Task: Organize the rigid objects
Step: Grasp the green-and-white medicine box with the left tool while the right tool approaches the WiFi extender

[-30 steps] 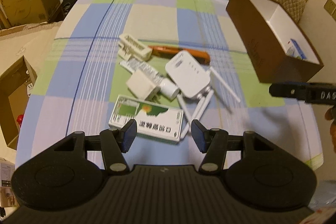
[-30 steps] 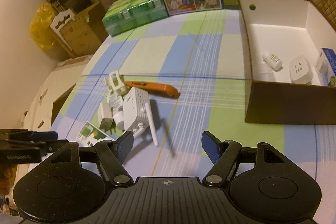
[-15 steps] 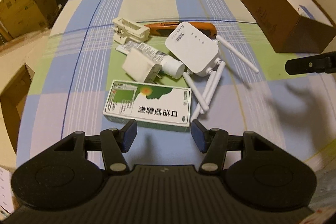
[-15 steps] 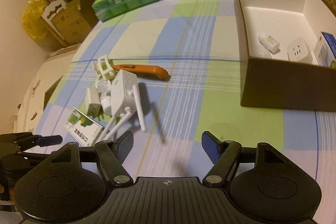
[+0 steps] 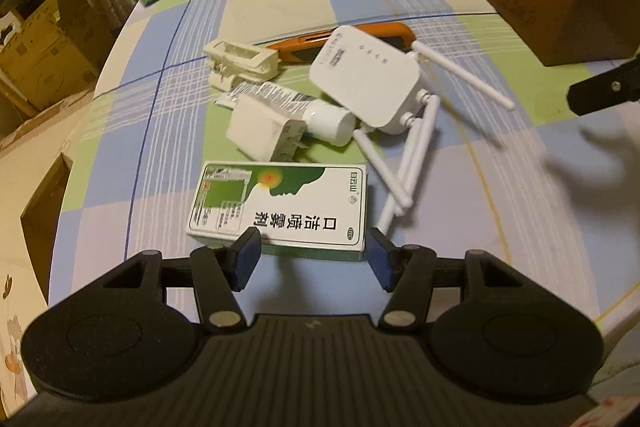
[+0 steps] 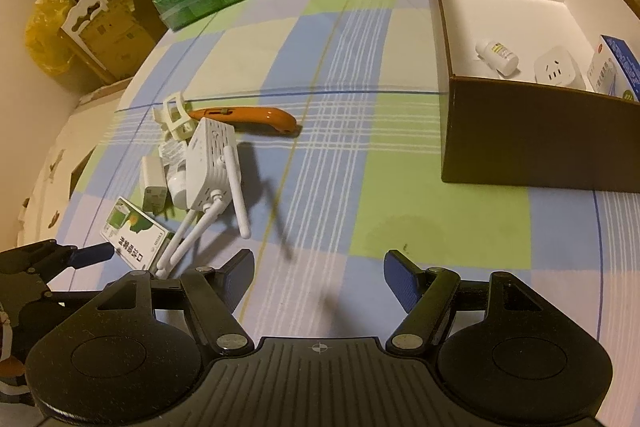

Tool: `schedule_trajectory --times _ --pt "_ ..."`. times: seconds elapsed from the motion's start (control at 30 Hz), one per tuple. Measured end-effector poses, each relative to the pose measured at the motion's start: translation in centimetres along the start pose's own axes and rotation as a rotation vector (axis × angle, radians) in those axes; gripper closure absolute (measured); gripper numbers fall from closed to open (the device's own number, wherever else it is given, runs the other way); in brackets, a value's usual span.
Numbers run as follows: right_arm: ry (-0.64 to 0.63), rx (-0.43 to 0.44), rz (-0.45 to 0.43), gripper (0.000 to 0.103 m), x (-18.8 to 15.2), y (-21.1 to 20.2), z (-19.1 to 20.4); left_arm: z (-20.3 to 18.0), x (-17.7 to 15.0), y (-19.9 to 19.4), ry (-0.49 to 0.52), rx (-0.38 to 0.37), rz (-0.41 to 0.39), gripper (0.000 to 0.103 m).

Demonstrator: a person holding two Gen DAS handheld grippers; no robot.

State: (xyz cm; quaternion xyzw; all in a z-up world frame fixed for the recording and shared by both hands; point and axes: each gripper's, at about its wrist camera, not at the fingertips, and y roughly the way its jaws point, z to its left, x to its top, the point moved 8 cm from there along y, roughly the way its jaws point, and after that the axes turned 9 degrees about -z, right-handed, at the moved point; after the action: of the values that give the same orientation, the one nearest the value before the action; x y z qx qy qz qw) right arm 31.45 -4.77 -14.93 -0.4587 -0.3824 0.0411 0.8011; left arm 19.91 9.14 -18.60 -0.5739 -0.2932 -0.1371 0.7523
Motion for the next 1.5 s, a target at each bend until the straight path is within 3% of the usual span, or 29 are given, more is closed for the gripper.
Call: schedule_trajectory --times 0.2,0.5,0.57,0.8,1.23,1.33,1.37,1.5 --pt "0.009 -0.01 0.003 0.034 0.0 0.3 -0.4 2.9 -0.7 0.1 -0.052 0.06 0.016 0.048" --pt "0.011 -0.021 0.011 0.034 0.2 1.1 -0.6 11.1 -2.0 0.5 -0.153 0.242 0.049 0.05" --pt "0.011 -0.024 0.01 0.034 0.4 1.2 -0.6 11.7 -1.7 -0.1 -0.181 0.226 0.039 0.05" --pt "0.015 -0.038 0.001 0.034 1.1 1.6 -0.8 11.0 0.8 -1.4 -0.279 0.045 -0.021 0.046" --pt "-0.01 -0.031 -0.034 0.034 2.6 2.2 0.7 10.8 3.1 5.0 -0.233 0.029 0.038 0.042" --pt "-0.059 -0.009 -0.052 0.034 3.2 2.6 2.3 10.8 3.5 5.5 -0.229 0.023 0.03 0.044" --pt "-0.081 0.0 -0.058 0.034 3.4 2.8 3.0 10.9 3.6 5.7 -0.229 0.017 0.028 0.051" --pt "-0.193 0.041 -0.079 0.034 3.8 3.9 6.1 11.2 3.6 5.8 -0.234 0.017 0.02 0.051"
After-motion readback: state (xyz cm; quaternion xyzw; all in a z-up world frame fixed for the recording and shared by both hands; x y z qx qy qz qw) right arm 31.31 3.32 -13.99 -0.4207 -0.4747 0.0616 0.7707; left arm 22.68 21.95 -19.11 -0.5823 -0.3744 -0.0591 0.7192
